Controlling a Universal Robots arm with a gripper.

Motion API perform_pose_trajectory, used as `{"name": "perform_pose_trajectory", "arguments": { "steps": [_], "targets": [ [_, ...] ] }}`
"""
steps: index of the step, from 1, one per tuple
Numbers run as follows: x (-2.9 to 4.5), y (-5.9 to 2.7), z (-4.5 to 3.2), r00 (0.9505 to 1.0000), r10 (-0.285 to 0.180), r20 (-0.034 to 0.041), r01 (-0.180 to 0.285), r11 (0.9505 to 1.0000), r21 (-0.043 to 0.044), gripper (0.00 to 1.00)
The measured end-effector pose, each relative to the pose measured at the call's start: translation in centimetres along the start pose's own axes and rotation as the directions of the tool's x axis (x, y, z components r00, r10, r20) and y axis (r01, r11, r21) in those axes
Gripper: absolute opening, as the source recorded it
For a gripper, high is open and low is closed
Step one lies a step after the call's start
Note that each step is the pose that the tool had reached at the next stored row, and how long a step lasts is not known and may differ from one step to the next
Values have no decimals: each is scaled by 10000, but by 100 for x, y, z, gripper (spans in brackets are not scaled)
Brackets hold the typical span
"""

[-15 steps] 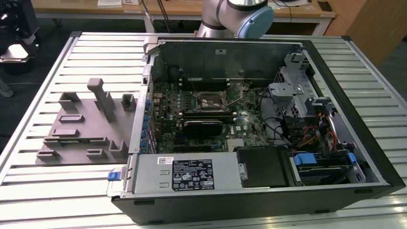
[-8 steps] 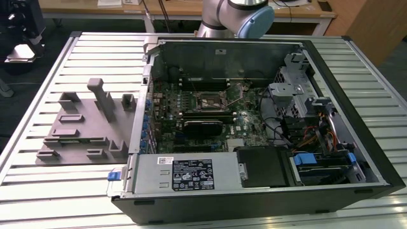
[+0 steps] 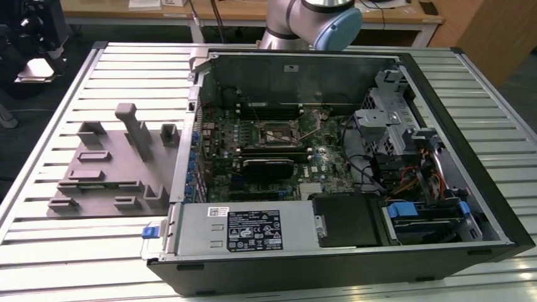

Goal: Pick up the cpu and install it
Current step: 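Pick up the cpu and move it towards the insertion slot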

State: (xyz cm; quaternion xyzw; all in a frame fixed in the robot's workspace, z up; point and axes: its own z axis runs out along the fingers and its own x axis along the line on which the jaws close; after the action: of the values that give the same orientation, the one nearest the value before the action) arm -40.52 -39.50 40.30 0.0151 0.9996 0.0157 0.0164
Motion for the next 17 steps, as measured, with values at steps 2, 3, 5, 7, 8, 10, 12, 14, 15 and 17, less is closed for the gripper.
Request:
{"name": "perform_pose_trajectory", "arguments": {
  "steps": [2,3,5,7,8,10,12,14,15,17],
  "targets": [
    [-20,0,1,10000,0,0,0,10000,0,54],
    [-29,1,1,10000,0,0,0,10000,0,54],
    [-52,1,2,10000,-1,0,1,10000,0,54],
    [-76,2,2,10000,0,-1,0,10000,1,54],
    [-87,2,3,10000,0,-1,0,10000,1,54],
    [-110,3,4,10000,0,0,0,10000,0,54],
    [-133,4,5,10000,-1,0,1,10000,0,54],
    [-159,5,5,10000,0,-1,0,10000,0,54],
    [-173,5,6,10000,0,0,0,10000,0,54],
    [-201,6,7,10000,0,0,0,10000,0,54]
  ]
}}
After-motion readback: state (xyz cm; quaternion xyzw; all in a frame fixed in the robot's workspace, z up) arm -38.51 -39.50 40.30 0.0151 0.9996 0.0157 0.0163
